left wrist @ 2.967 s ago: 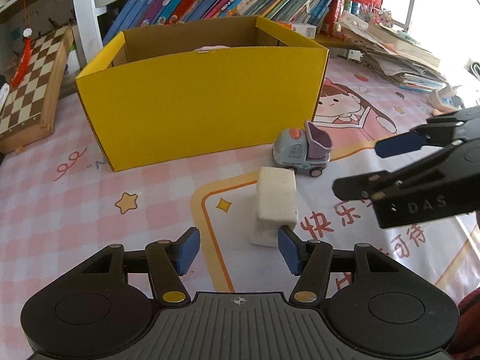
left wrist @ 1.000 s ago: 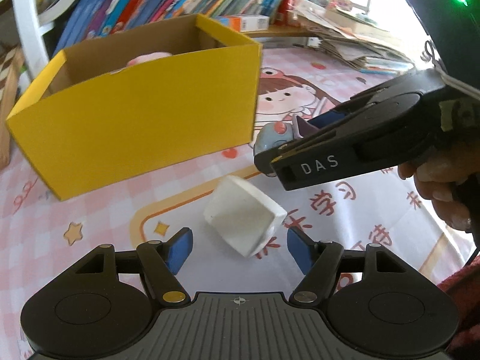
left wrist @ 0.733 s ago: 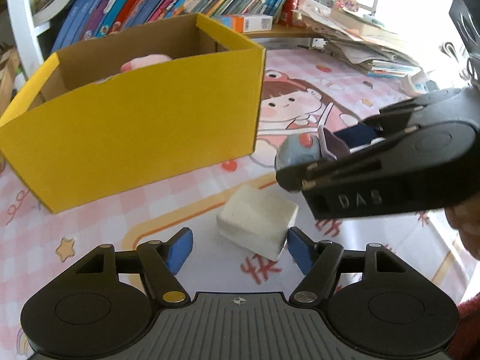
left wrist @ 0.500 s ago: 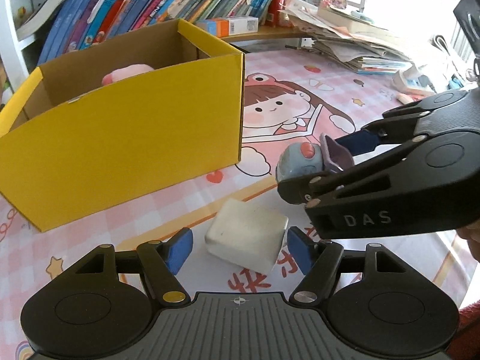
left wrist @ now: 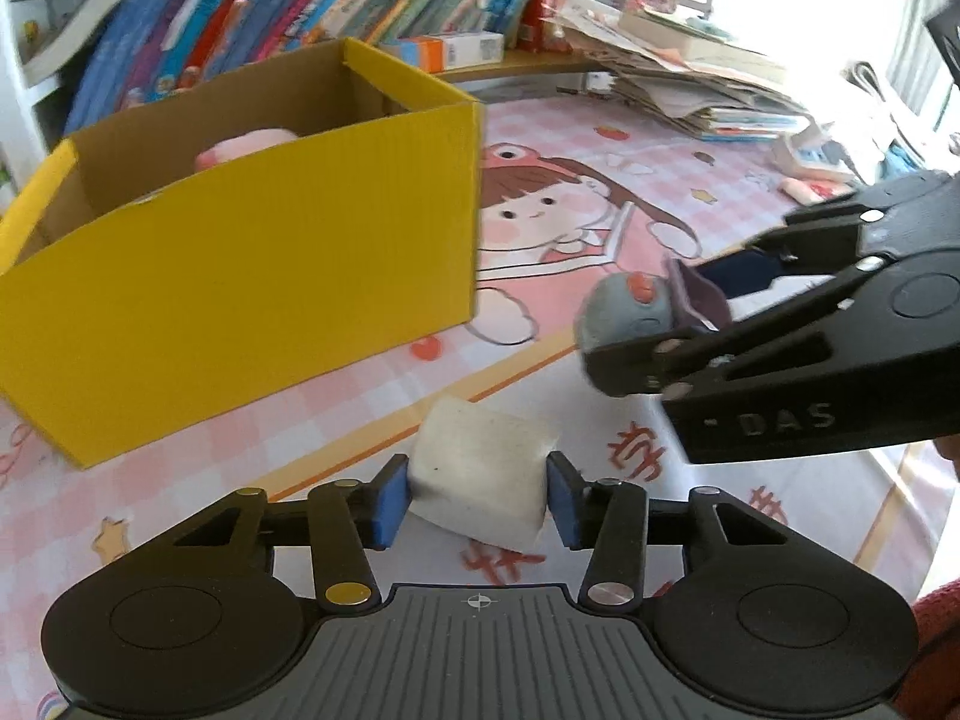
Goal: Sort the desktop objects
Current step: 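Grasp the white block with the left gripper while the right gripper lifts the toy car, then carry the white block and toy car with both grippers over the yellow box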
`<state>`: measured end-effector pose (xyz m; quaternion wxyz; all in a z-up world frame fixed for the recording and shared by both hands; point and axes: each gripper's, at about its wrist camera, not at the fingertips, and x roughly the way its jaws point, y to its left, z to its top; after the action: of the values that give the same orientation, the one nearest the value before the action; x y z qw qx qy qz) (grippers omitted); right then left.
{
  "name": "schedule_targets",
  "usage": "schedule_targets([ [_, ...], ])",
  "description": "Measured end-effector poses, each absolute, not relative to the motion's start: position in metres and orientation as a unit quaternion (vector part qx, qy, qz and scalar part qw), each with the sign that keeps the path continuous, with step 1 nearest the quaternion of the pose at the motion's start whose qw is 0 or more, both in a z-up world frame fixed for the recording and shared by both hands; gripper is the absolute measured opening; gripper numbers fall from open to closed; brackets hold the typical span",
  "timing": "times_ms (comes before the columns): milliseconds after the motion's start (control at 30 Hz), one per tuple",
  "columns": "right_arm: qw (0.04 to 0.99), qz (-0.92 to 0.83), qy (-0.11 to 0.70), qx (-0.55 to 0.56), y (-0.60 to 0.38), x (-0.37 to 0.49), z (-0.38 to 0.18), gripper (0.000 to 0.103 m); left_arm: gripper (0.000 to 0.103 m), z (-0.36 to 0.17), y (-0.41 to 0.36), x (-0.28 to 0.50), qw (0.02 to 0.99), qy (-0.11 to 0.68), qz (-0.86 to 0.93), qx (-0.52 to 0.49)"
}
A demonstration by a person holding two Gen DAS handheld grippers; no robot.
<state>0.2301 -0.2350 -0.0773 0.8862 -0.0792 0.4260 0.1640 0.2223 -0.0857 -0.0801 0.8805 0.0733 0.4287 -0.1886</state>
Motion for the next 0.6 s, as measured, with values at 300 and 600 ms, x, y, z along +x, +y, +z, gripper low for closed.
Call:
schedule_targets([
  [300,0.882,0.187,0.422,-0.09,-0.214,0.209,-0.071,0.055,0.044,-0.063,-0.043,0.195,0.894,0.423,-0.145,0.03],
  [600,0.873,0.217,0.422,-0.111,-0.182,0.184,-0.067,0.055,0.044,-0.055,-0.016,0.167,0.902,0.413,-0.123,0.022],
])
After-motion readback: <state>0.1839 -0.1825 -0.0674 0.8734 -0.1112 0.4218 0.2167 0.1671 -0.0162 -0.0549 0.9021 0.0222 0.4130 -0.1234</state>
